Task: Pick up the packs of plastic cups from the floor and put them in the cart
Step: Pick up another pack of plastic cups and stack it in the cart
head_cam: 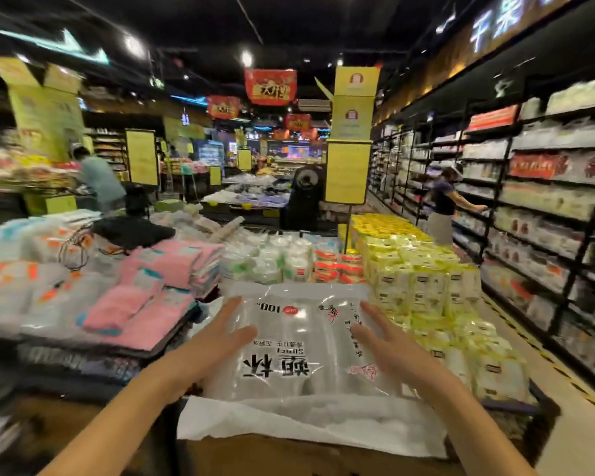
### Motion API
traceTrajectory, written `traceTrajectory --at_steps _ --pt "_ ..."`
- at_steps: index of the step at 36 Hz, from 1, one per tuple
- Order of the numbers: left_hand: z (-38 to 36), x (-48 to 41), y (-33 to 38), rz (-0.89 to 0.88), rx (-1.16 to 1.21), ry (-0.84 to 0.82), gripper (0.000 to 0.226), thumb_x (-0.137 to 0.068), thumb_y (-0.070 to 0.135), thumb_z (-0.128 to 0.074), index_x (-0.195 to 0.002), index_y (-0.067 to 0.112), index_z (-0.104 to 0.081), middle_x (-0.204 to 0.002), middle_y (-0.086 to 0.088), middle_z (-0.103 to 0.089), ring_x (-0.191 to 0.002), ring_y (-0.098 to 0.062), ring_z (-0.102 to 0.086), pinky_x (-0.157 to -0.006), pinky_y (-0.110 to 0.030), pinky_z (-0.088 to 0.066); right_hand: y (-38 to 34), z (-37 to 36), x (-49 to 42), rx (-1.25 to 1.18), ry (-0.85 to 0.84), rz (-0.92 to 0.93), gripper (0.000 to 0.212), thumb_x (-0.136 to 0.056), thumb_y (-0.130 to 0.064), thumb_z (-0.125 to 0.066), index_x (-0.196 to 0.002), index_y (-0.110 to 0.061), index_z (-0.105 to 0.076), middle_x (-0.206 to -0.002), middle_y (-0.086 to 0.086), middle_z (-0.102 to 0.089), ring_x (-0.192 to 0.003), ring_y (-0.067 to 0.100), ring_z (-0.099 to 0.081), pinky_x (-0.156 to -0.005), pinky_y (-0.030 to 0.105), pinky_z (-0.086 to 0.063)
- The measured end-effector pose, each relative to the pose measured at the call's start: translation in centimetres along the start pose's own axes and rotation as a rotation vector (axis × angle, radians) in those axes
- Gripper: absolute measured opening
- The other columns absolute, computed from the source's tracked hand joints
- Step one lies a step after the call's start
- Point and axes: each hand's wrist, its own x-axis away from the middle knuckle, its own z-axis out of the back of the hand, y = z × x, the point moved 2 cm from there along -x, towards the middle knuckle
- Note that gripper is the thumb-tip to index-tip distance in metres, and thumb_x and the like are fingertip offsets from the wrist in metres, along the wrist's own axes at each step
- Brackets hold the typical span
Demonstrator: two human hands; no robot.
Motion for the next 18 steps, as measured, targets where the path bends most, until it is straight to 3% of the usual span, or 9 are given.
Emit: traceTrajectory --at_steps 2,6,7,10,12,14,16,18 --pt "2.7 -0.1 -1.4 0.022 -0.004 0.056 0.094 -0.071 0.065 -0.073 -0.148 0.052 -0.021 -0.155 0.019 -0.026 -0.136 -0.011 -0.04 -0.112 -0.032 -0.033 -1.4 -2.4 -2.2 -0.002 -0.039 0.02 0.064 -0.098 -0.055 -0.045 -0.156 -0.037 -0.023 -0.161 -0.016 -0.019 -0.149 0.011 -0.02 -0.118 0.032 -0.017" --pt "8.5 -0.9 -5.1 0.077 -0.035 0.196 0.099 -0.043 0.086 -0.072 -0.129 0.062 -0.032 -0.155 0.011 -0.032 -0.132 -0.009 -0.042 -0.105 -0.028 -0.037 -4.2 -7.0 -6.9 -0.004 -0.145 0.074 0.065 -0.096 -0.061 -0.044 -0.154 -0.044 -0.022 -0.162 -0.016 -0.019 -0.148 0.011 -0.021 -0.117 0.031 -0.018" --pt "9.5 -0.6 -5.4 0.085 -0.041 0.219 0.096 -0.052 0.081 -0.073 -0.135 0.057 -0.031 -0.155 0.011 -0.033 -0.131 -0.009 -0.042 -0.103 -0.027 -0.036 -4.8 -8.1 -8.1 -0.004 -0.172 0.091 0.065 -0.095 -0.062 -0.045 -0.154 -0.046 -0.022 -0.162 -0.017 -0.02 -0.148 0.011 -0.023 -0.117 0.032 -0.019" --pt "11.7 -0.1 -6.1 0.141 0.015 0.298 0.071 -0.092 0.041 -0.062 -0.15 0.041 -0.021 -0.143 0.014 -0.037 -0.121 -0.009 -0.047 -0.093 -0.025 -0.038 -7.0 -11.3 -11.8 -0.02 -0.254 0.151 0.065 -0.096 -0.061 -0.045 -0.154 -0.045 -0.022 -0.161 -0.018 -0.019 -0.147 0.012 -0.026 -0.119 0.035 -0.021" --pt "13.5 0.0 -6.8 0.172 0.045 0.388 0.07 -0.095 0.03 -0.061 -0.151 0.038 -0.02 -0.139 0.012 -0.037 -0.109 -0.009 -0.053 -0.091 -0.026 -0.04 -8.4 -13.3 -14.3 -0.017 -0.306 0.194 0.064 -0.097 -0.059 -0.045 -0.154 -0.043 -0.022 -0.16 -0.018 -0.021 -0.147 0.014 -0.026 -0.118 0.037 -0.022" --pt "15.3 0.5 -7.1 0.16 0.059 0.446 0.087 -0.083 0.044 -0.072 -0.152 0.037 -0.019 -0.146 0.01 -0.035 -0.112 -0.009 -0.057 -0.101 -0.031 -0.042 -9.9 -15.5 -16.8 -0.031 -0.33 0.256 0.064 -0.096 -0.057 -0.049 -0.153 -0.043 -0.026 -0.16 -0.014 -0.024 -0.147 0.016 -0.026 -0.119 0.038 -0.022" --pt "17.2 1.2 -7.6 0.183 0.08 0.491 0.115 -0.056 0.067 -0.08 -0.15 0.043 -0.018 -0.153 0.007 -0.034 -0.128 -0.018 -0.052 -0.111 -0.043 -0.038 -11.2 -17.7 -19.3 -0.038 -0.348 0.295 0.065 -0.092 -0.061 -0.053 -0.15 -0.047 -0.029 -0.162 -0.009 -0.024 -0.148 0.019 -0.025 -0.12 0.043 -0.021" --pt "18.7 1.9 -7.9 0.214 0.069 0.546 0.112 -0.059 0.071 -0.077 -0.15 0.046 -0.017 -0.152 0.011 -0.032 -0.132 -0.019 -0.048 -0.111 -0.045 -0.038 -12.7 -19.9 -21.5 -0.016 -0.4 0.332 0.064 -0.091 -0.064 -0.05 -0.15 -0.05 -0.028 -0.16 -0.008 -0.028 -0.147 0.022 -0.027 -0.12 0.043 -0.022"
